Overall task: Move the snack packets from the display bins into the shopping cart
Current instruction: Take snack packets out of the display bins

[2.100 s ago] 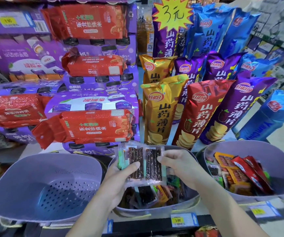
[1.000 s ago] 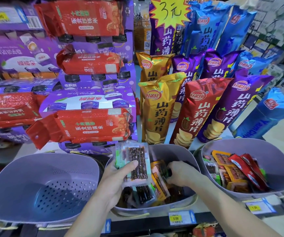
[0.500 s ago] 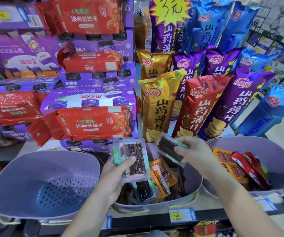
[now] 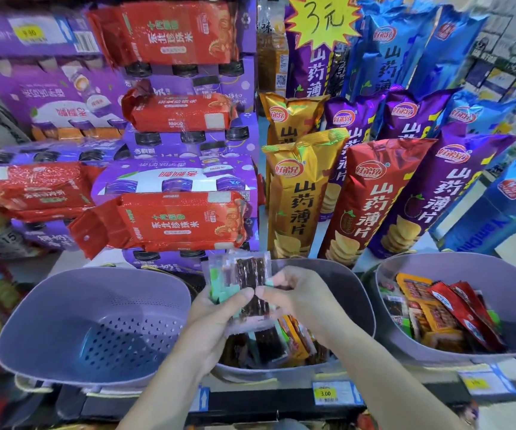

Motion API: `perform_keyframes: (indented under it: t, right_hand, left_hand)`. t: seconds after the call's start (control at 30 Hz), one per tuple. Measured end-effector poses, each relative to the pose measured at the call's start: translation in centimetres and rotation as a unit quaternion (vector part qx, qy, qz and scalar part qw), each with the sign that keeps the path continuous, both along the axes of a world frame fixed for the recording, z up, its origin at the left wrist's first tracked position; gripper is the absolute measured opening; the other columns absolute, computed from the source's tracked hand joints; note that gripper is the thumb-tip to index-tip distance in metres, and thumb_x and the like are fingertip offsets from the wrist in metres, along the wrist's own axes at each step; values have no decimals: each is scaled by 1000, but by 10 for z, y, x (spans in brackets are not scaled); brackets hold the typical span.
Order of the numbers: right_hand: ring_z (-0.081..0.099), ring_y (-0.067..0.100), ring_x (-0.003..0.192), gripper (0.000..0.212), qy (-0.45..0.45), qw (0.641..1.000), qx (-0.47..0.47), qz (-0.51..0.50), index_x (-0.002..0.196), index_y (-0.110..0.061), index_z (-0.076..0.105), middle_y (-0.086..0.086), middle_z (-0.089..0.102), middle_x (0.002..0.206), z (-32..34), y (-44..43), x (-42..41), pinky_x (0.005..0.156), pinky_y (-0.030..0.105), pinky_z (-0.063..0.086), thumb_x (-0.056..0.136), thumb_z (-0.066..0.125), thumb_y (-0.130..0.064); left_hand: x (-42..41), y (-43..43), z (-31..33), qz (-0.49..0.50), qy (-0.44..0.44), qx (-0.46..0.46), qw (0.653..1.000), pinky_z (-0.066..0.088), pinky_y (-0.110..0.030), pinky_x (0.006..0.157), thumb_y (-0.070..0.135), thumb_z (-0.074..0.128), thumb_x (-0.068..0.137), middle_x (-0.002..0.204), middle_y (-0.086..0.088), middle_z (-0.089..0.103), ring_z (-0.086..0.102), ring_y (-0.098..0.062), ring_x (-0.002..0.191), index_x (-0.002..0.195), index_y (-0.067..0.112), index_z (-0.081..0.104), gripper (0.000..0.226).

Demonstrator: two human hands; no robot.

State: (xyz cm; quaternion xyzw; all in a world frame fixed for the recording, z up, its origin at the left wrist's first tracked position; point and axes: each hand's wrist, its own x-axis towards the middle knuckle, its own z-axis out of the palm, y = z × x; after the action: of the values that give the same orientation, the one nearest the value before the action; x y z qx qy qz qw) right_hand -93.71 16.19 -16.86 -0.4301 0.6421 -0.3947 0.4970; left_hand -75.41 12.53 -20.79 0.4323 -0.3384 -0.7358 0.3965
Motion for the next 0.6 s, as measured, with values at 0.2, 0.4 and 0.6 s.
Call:
perform_keyframes:
  t: [0.2,0.4,0.6]
  right_hand:
    - [72,8,66,30,84,995,42,30,84,-23,75,-1,76,78,-15,-16,-21,79,34,64,87,75,-53]
    - [69,12,76,51,338,906,173,187,105,-22,69,-4,74,88,-57,-18,-7,72,29,57,83,71,-68]
    - [67,21,84,42,427,850,190,241,92,-18,58,1,67,89,-68,-23,5,65,29,49,82,79,-53]
  left_hand:
    - [20,-13,3,76,-13,-7,997,64,-34,72,23,93,55,115,-18,79,78,-28,96,119,6,72,70]
    - [38,-17,4,101,1,-12,995,63,-28,66,17,86,66,105,-10,82,80,-18,88,118,8,71,55]
    - [39,-14,7,95,21,-7,995,63,-27,64,13,84,69,106,-11,82,81,-19,88,117,8,70,50]
